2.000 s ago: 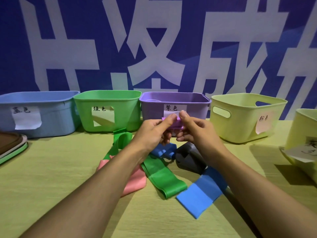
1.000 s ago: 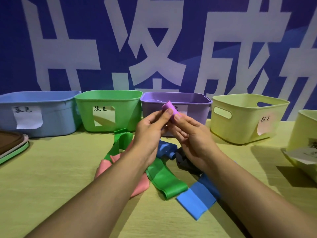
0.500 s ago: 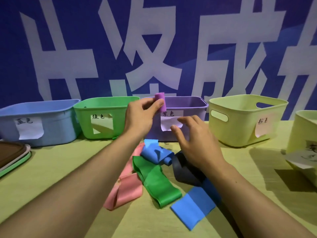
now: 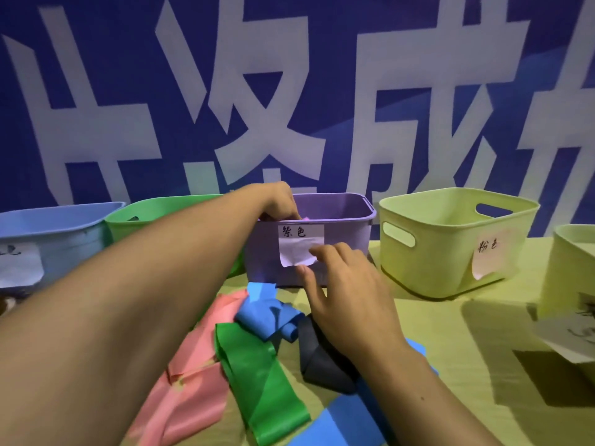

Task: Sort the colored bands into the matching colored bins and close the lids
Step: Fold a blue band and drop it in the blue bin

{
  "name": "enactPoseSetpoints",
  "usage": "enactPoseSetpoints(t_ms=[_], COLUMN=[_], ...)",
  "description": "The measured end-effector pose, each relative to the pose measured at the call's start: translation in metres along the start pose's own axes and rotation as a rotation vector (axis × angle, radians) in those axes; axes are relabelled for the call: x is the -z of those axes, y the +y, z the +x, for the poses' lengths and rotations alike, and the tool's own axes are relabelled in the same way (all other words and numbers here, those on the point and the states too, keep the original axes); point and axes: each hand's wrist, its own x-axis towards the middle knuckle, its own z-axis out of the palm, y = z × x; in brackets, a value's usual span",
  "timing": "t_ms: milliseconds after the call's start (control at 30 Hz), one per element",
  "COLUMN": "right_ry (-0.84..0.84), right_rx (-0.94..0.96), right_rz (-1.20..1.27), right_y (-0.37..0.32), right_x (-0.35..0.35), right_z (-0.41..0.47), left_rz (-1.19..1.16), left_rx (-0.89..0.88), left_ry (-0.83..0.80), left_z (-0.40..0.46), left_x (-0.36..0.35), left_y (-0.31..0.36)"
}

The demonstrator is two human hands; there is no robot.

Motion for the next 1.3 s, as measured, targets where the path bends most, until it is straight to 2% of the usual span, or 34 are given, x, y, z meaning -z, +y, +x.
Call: enactPoseSetpoints(t_ms=[167, 400, 500, 567, 667, 733, 833, 967, 1100, 1200, 1300], right_ry=[-0.019, -0.057, -0.087, -0.109, -0.161, -0.214, -0.286, -0.378, -0.382, -0.387, -0.341], right_rx=[-0.011, -0.028, -0.024, -0.02, -0.016, -0.007, 0.02, 0.043, 0.013, -0.002, -0.029], right_rz=[-0.004, 0.023, 0.021, 0.034, 0.05, 0.041, 0.036, 0.051, 0.09, 0.106, 0.159], right_y=[0.001, 0.002, -0.001, -0.001, -0.001, -0.001, 0.001, 0.004, 0.003, 0.003, 0.002], right_x=[0.001, 0.004, 0.004, 0.003, 0.005, 0.005, 0.002, -0.003, -0.005, -0.006, -0.006], right_z=[0.001, 0.001, 0.001, 0.001, -0.001, -0.002, -0.003, -0.004, -0.006, -0.007, -0.008], left_rz=[-0.054, -0.423, -0.554, -0.681, -0.855, -0.869, -0.748, -0.466, -0.41, -0.387, -0.569], left_rx=[-0.007, -0.229, -0.281, -0.286, -0.249, -0.202, -0.174, -0.202, -0.228, -0.247, -0.292], left_ry=[0.047, 0.406, 0.546, 0.581, 0.496, 0.457, 0.367, 0.205, 0.059, 0.064, 0.169], left_z=[0.011, -0.05, -0.099, -0.125, -0.143, -0.144, -0.139, -0.145, -0.152, -0.152, -0.15], left_x=[-0.011, 0.002, -0.008, -0.026, -0.067, -0.091, -0.109, -0.109, -0.11, -0.112, -0.109], left_y=[-0.002, 0.015, 0.012, 0.001, -0.019, -0.033, -0.047, -0.059, -0.071, -0.069, -0.068])
